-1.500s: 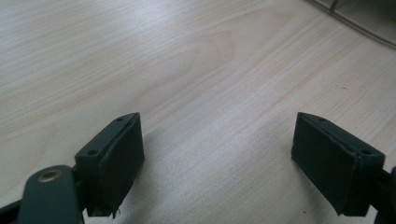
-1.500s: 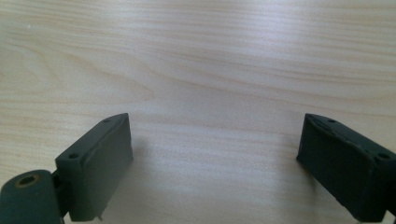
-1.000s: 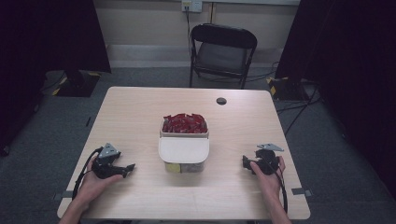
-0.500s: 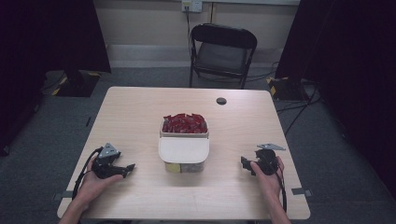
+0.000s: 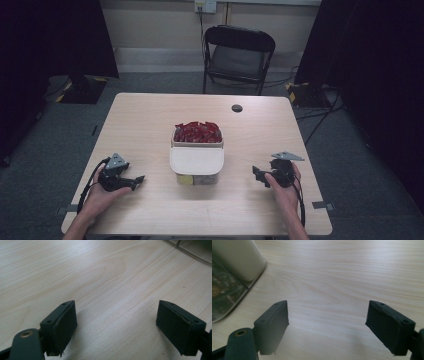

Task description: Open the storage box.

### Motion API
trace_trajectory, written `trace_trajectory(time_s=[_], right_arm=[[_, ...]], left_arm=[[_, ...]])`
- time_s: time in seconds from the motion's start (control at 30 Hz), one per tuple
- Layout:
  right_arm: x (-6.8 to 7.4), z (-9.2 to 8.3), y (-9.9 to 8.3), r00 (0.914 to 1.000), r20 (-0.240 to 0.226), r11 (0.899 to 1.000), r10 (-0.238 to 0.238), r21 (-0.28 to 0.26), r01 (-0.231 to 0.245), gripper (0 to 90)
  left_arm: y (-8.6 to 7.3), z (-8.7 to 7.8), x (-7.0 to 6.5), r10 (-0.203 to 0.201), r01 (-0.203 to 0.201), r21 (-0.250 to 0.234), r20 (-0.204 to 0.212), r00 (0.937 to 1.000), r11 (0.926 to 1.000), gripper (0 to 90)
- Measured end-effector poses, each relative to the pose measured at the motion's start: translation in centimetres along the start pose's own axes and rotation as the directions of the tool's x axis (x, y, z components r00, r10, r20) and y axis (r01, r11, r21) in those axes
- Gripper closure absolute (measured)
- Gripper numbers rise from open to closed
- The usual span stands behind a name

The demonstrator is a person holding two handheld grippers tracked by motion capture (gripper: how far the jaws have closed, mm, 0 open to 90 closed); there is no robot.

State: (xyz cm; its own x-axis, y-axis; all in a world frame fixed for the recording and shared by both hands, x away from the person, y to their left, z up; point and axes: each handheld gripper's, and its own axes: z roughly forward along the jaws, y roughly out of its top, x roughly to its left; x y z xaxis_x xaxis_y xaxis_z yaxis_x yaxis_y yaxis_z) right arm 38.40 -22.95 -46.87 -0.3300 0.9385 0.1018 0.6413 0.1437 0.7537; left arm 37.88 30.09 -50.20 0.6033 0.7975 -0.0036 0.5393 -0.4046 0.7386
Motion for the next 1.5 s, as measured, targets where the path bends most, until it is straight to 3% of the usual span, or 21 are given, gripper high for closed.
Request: trace_trajectory(time_s=[0.47, 0.7, 0.87, 0.9, 1.27, 1.5], right_arm=[[3.2, -0.8, 0.6, 0.9907, -0.119, 0.997, -0.066, -0.056, 0.06, 16.0], [4.4, -1.2, 0.9, 0.9854, -0.142, 0.994, -0.095, -0.071, 0.085, 14.4], [5.3, -1.5, 1.0, 0.9782, -0.19, 0.994, -0.084, -0.078, 0.07, 14.4], [5.7, -1.6, 1.1, 0.9736, -0.213, 0.994, -0.081, -0.084, 0.064, 14.4], [7.9, -2.0, 1.2, 0.9615, -0.228, 0.986, -0.153, -0.094, 0.134, 14.4], [8.8, -1.9, 1.3, 0.9524, -0.252, 0.984, -0.171, -0.093, 0.152, 14.9]], left_arm=[[0.0, 0.0, 0.0, 0.0, 0.0, -0.001, 0.002, 1.0, 1.0, 16.3], [0.0, 0.0, 0.0, 0.004, -0.004, 0.001, 0.0, 1.0, 1.0, 16.3], [0.0, 0.0, 0.0, 0.003, -0.003, 0.0, 0.0, 1.0, 1.0, 16.3], [0.0, 0.0, 0.0, 0.005, -0.005, 0.0, 0.0, 1.0, 1.0, 16.3], [0.0, 0.0, 0.0, 0.004, -0.004, 0.0, 0.0, 1.0, 1.0, 16.3], [0.0, 0.0, 0.0, 0.001, -0.001, -0.001, 0.001, 1.0, 1.0, 16.4]])
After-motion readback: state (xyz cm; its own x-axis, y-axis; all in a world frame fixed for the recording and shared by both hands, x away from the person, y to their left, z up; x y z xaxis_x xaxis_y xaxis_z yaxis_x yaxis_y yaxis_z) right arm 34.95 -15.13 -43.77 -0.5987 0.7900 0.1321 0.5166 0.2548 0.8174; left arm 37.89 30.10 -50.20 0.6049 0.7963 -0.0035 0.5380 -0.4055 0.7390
